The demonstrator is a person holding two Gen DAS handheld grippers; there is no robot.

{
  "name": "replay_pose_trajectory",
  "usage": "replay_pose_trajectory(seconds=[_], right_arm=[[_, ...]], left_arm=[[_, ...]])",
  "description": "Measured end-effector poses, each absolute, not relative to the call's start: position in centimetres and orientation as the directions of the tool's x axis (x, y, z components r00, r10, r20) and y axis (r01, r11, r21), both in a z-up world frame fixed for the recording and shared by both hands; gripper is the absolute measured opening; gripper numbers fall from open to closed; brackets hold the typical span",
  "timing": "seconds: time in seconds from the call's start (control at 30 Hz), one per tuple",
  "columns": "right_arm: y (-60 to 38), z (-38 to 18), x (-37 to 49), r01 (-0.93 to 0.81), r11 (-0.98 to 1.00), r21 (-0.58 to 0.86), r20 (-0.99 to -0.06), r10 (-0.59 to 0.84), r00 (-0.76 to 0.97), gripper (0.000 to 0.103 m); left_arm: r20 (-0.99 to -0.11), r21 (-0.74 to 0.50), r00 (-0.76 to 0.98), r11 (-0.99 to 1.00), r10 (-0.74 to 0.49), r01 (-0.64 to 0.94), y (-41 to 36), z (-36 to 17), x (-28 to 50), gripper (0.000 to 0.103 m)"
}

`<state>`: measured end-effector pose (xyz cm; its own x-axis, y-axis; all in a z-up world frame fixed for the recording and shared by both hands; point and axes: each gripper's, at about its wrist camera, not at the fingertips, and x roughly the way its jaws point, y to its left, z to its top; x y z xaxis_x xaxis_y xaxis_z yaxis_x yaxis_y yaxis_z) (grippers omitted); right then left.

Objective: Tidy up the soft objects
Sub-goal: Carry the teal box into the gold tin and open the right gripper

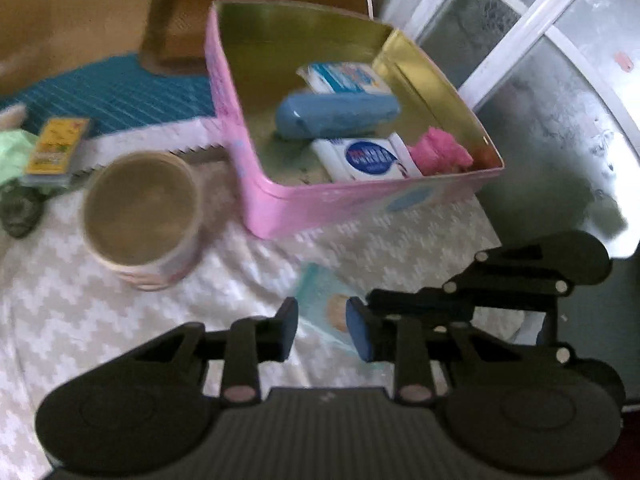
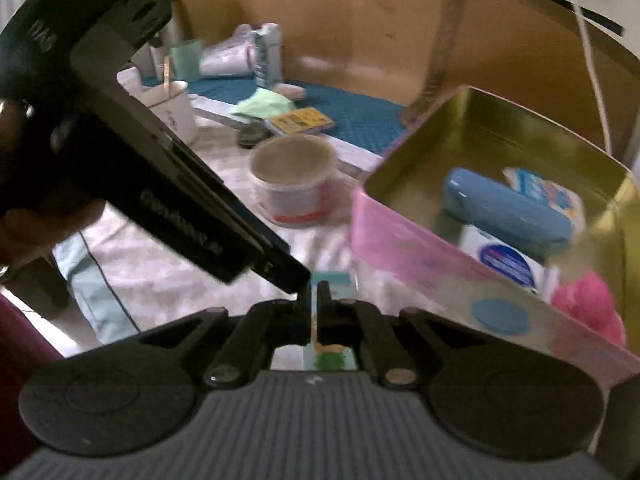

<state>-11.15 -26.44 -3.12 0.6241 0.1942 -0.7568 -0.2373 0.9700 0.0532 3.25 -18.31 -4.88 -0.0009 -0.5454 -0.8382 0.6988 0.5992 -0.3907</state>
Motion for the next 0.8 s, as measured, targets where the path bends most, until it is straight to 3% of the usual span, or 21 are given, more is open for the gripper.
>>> replay_pose_trajectory(seconds=[0.1, 0.17, 0.23, 0.33, 0.43, 0.53, 0.67, 0.8], right_arm=[[-27.6, -4.7, -12.5, -0.222, 0.975, 0.022, -0.792, 0.153, 0.592, 0.017], [-28.4, -5.8, -13.4, -0.212, 0.977, 0.018, -0.804, 0.140, 0.578, 0.048], [-28.8, -6.7, -13.9, -0.205, 0.979, 0.012, -0.812, 0.129, 0.569, 0.059], [-28.8, -7.9, -13.2, -0.197, 0.980, 0.033, -0.826, 0.138, 0.547, 0.059], [-28.2, -8.5, -12.4, -0.217, 0.974, 0.070, -0.823, 0.179, 0.539, 0.059], [-26.5, -9.3, -11.6, -0.264, 0.964, 0.005, -0.821, 0.155, 0.549, 0.045], [-27.4, -8.2, -10.8, -0.226, 0.969, 0.104, -0.826, 0.211, 0.523, 0.044], [-29.0, -4.6, -11.9, -0.206, 0.963, 0.173, -0.772, 0.262, 0.579, 0.044]], left_arm=[[-0.857, -0.365, 0.004, 0.612, -0.516, 0.702, -18.1, -5.4, 3.3, 0.035], [-0.868, -0.363, 0.004, 0.638, -0.497, 0.680, -17.8, -5.9, 3.6, 0.044], [-0.875, -0.374, -0.017, 0.653, -0.484, 0.659, -17.9, -6.6, 4.0, 0.046], [-0.881, -0.385, -0.050, 0.651, -0.470, 0.654, -19.1, -7.5, 3.9, 0.053], [-0.875, -0.444, -0.139, 0.652, -0.464, 0.615, -20.9, -9.1, 3.7, 0.053], [-0.862, -0.487, -0.188, 0.668, -0.471, 0.562, -21.5, -10.9, 3.2, 0.053], [-0.858, -0.492, -0.183, 0.666, -0.479, 0.561, -21.2, -10.3, 2.7, 0.036], [-0.820, -0.532, -0.169, 0.620, -0.547, 0.577, -20.0, -6.2, 2.2, 0.038]])
